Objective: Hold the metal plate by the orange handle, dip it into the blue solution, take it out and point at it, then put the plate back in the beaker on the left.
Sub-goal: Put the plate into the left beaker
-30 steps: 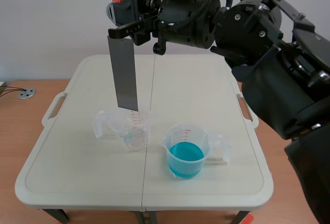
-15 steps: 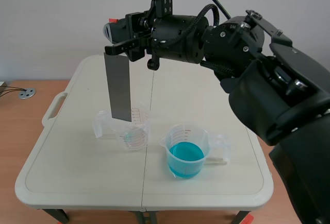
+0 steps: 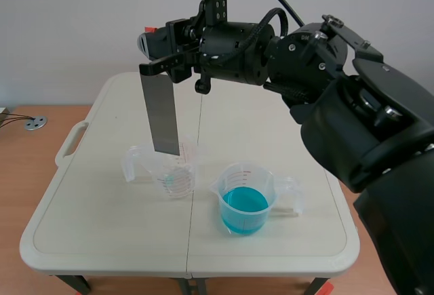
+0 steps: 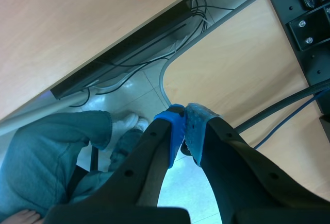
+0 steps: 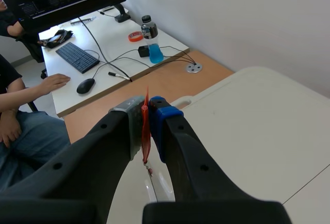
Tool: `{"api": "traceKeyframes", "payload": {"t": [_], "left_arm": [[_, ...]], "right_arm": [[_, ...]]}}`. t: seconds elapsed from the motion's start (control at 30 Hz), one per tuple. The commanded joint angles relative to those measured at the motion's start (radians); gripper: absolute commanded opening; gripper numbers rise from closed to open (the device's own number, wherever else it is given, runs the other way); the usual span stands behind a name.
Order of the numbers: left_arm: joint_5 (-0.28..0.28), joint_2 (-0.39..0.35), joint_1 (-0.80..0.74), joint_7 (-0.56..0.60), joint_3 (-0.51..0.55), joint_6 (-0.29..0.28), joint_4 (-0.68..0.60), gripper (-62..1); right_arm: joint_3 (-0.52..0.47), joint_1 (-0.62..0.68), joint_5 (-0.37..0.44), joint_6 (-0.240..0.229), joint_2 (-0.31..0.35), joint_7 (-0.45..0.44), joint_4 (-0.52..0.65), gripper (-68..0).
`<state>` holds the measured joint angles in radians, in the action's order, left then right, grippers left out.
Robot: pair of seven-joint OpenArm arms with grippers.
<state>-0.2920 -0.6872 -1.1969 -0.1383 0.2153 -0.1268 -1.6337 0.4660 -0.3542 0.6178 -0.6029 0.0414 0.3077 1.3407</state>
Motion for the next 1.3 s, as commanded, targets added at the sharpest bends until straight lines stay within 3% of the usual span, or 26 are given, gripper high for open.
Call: {"api": "traceKeyframes", "payload": {"t": [0.0, 0.5, 0.97, 1.27], "left_arm": [[-0.003, 0.0, -0.002, 0.007, -0.004, 0.0, -0.008, -59.3], [-0.003, 0.0, -0.002, 0.007, -0.004, 0.0, -0.007, -59.3], [-0.003, 0.0, -0.002, 0.007, -0.004, 0.0, -0.007, -59.3], [-0.003, 0.0, -0.002, 0.007, -0.004, 0.0, -0.007, -59.2]], "right_arm": [[0.0, -0.022, 0.014, -0.001, -0.005, -0.018, -0.011, -66.2], [0.0, -0.022, 0.015, -0.027, -0.006, -0.045, -0.149, -66.2], [0.0, 0.02, 0.019, -0.123, -0.019, -0.139, -0.267, -66.2], [-0.001, 0.022, 0.018, -0.124, -0.019, -0.142, -0.282, -66.2]]}}
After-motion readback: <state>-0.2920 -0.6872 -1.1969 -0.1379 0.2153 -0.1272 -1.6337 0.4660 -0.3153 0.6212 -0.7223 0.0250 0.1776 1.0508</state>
